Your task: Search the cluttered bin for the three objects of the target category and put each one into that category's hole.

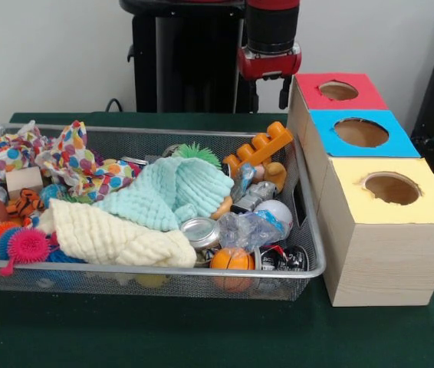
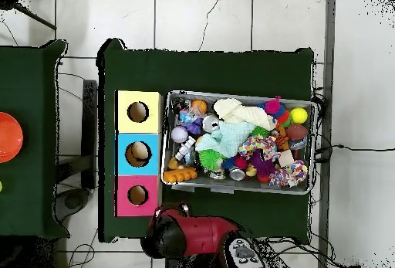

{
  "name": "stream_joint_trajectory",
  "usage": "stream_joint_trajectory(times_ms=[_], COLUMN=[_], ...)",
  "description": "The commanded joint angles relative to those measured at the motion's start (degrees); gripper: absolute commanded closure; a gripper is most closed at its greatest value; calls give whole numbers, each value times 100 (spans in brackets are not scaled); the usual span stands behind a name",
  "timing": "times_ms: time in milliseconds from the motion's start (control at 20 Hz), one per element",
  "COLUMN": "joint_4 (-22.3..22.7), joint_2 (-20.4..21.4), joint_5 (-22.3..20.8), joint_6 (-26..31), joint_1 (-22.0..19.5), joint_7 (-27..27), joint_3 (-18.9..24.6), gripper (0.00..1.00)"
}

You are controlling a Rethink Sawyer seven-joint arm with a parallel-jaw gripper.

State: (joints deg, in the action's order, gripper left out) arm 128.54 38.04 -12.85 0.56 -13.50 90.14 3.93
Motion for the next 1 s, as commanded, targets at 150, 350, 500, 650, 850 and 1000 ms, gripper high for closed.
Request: stream_joint_trajectory(times_ms=[150, 350, 500, 650, 850, 1000], joint_4=[-36, -173, -482, -773, -1058, -1216], joint_2=[23, -324, -838, -1330, -1834, -2125], joint_5=[-57, -37, -50, -93, -98, -67], joint_6=[33, -84, -231, -529, -855, -1125], joint_1=[346, 358, 346, 380, 384, 444], joint_7=[908, 901, 835, 811, 808, 853], joint_3=[-390, -417, -425, -500, -554, -637], gripper=[0, 0, 0, 0, 0, 0])
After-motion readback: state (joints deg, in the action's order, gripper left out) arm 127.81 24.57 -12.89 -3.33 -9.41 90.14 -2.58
